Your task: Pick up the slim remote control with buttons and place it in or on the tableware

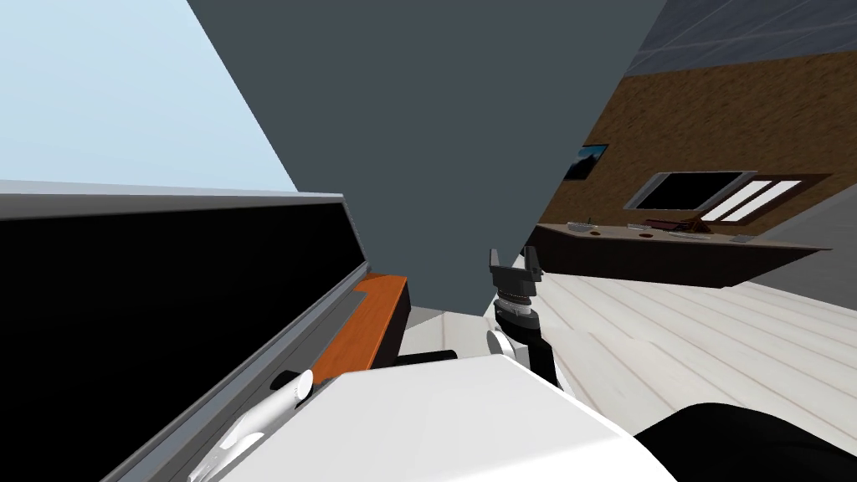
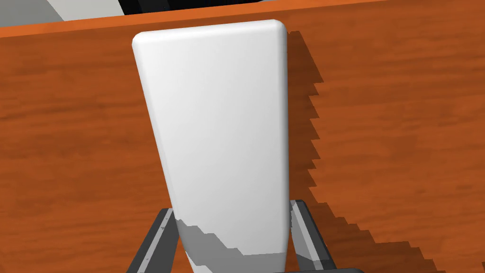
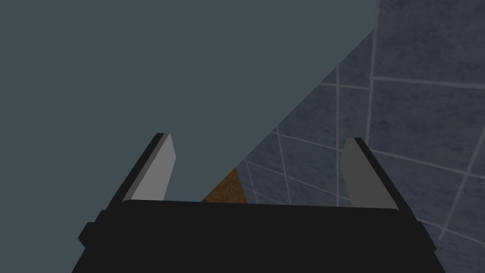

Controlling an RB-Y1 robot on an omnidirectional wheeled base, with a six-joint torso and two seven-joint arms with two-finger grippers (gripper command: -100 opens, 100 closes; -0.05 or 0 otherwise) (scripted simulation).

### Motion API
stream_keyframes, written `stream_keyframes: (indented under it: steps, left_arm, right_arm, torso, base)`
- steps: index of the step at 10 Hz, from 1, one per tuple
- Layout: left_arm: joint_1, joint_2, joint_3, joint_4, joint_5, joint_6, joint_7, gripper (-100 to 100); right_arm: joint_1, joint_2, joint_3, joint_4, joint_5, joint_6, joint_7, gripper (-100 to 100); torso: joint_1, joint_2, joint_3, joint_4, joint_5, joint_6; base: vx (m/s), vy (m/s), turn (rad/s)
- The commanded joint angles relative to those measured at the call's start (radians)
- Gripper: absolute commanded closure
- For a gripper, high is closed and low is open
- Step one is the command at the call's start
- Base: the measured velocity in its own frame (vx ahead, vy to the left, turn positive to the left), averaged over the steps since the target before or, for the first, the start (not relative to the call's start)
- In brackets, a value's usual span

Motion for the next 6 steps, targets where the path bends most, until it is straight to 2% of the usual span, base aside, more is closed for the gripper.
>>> stream_keyframes:
  steps: [1,4,5,6]
  left_arm:
    - [0.0,0.0,0.0,0.0,0.0,0.0,0.0,100]
    - [-0.001,-0.001,0.0,-0.001,0.0,-0.001,0.0,100]
    - [-0.001,-0.001,0.0,-0.001,0.0,-0.001,0.0,0]
    - [0.007,0.018,0.015,-0.028,0.015,0.032,-0.013,100]
  right_arm:
    - [0.0,0.0,0.0,0.0,0.0,0.0,0.0,0]
    - [0.0,0.0,0.0,0.0,0.0,0.0,0.0,0]
    - [0.0,0.0,0.0,0.0,0.0,0.0,0.0,0]
    - [0.0,0.0,0.0,0.0,0.0,0.0,0.0,0]
  torso:
    - [0.0,0.0,0.0,0.0,0.0,0.0]
    - [0.0,0.0,0.0,-0.001,0.0,-0.001]
    - [0.0,0.0,0.0,-0.001,0.0,-0.001]
    - [0.0,0.0,0.0,-0.001,0.0,-0.001]
  base:
    - [0.0,0.0,0.0]
    - [0.0,0.0,0.0]
    - [0.0,0.0,0.0]
    - [0.016,-0.014,0.074]
